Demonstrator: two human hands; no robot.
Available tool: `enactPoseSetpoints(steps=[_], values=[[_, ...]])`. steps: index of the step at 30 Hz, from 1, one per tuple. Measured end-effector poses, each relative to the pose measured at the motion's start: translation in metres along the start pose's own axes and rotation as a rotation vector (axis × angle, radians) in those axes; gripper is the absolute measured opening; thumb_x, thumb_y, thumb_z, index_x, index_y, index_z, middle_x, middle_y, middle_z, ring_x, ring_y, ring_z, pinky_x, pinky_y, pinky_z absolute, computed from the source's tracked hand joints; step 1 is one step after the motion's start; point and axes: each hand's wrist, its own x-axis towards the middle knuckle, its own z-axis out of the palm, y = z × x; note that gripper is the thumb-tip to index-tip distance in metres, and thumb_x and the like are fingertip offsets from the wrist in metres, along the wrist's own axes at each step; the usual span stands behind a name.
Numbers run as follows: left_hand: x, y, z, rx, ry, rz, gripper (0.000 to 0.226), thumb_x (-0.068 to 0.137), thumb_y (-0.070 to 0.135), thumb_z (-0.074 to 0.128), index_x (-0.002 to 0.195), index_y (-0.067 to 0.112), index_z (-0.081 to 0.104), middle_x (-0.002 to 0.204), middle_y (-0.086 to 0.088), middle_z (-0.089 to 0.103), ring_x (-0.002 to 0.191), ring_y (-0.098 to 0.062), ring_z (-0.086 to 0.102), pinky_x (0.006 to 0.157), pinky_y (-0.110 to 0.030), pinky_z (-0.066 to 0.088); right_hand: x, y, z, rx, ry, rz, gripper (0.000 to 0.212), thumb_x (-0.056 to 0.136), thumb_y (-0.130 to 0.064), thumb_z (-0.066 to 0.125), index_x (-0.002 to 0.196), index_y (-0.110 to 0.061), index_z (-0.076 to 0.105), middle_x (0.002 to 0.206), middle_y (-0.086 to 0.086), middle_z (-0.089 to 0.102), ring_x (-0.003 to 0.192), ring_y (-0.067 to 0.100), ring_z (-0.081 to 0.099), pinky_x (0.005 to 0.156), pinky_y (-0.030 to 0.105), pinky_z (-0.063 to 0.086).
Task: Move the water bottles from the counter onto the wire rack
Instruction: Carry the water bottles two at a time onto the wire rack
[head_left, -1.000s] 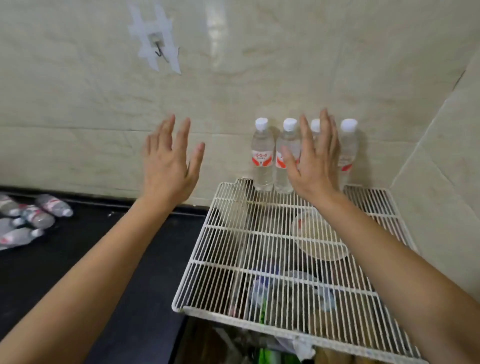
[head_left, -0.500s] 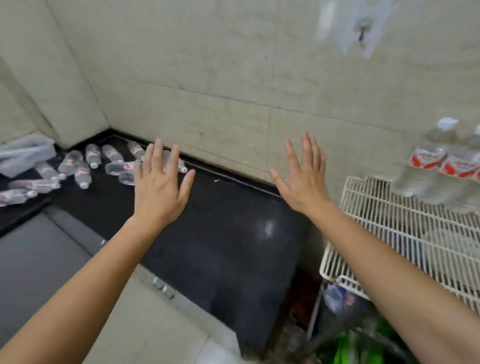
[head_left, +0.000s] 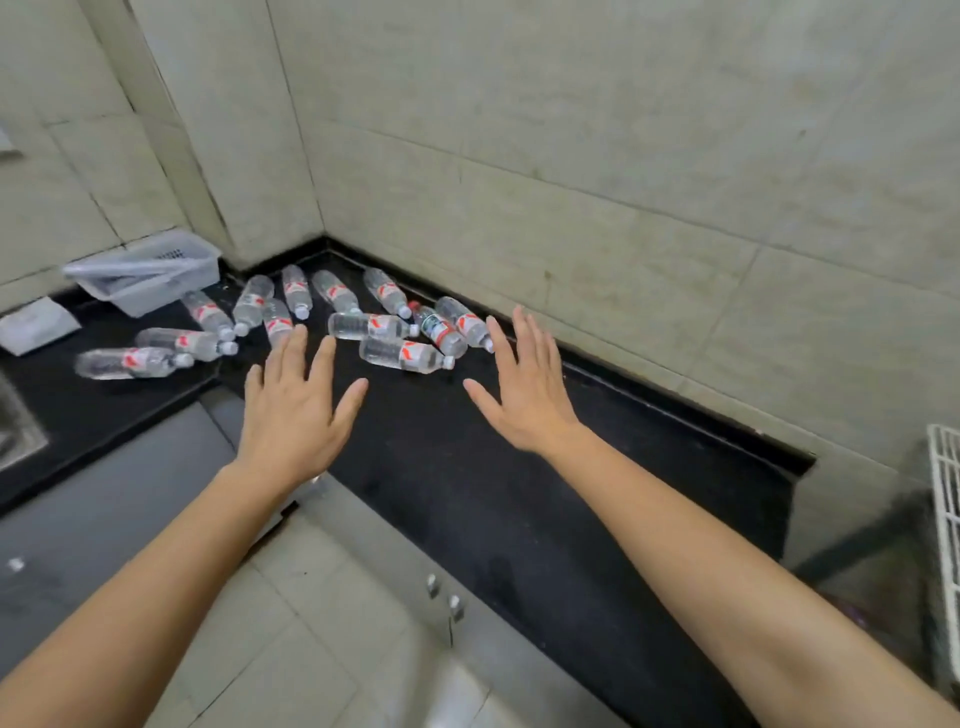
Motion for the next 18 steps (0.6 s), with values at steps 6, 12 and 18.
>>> enactPoseSetpoints(steps=[6, 12, 18], values=[[0.059, -0.040, 0.057, 0.001, -0.079, 0.065, 0.075, 0.095, 0.057, 0.030, 0.146, 0.005, 0.047, 0.155, -0.025, 0.037, 0.142, -0.043, 0.038, 0.109, -0.065, 0.036, 0.067, 0.007, 0.058, 0.030, 0.000, 0.060, 0.080, 0.102, -0.057, 0.040, 0.163, -0.019, 0.006, 0.169, 0.018, -0.006, 0.157, 0.032, -0.007, 0.127, 0.048, 0.000], [0.147, -0.089, 0.142, 0.115, -0.360, 0.075, 0.069, 0.102, 0.056, 0.032, 0.157, 0.016, 0.027, 0.166, -0.013, 0.018, 0.153, -0.031, 0.017, 0.121, -0.056, 0.020, 0.137, 0.033, 0.129, 0.048, -0.164, 0.210, 0.081, 0.102, -0.055, 0.042, 0.163, -0.019, 0.003, 0.169, 0.020, -0.002, 0.157, 0.035, -0.002, 0.126, 0.049, 0.005], [0.240, -0.120, 0.188, 0.154, -0.506, 0.139, 0.068, 0.103, 0.055, 0.029, 0.158, 0.016, 0.023, 0.167, -0.013, 0.016, 0.154, -0.030, 0.013, 0.122, -0.055, 0.019, 0.218, 0.041, 0.170, 0.060, -0.467, 0.360, 0.085, 0.098, -0.050, 0.053, 0.161, -0.013, 0.009, 0.160, 0.021, 0.029, 0.146, 0.037, 0.030, 0.116, 0.049, 0.033]])
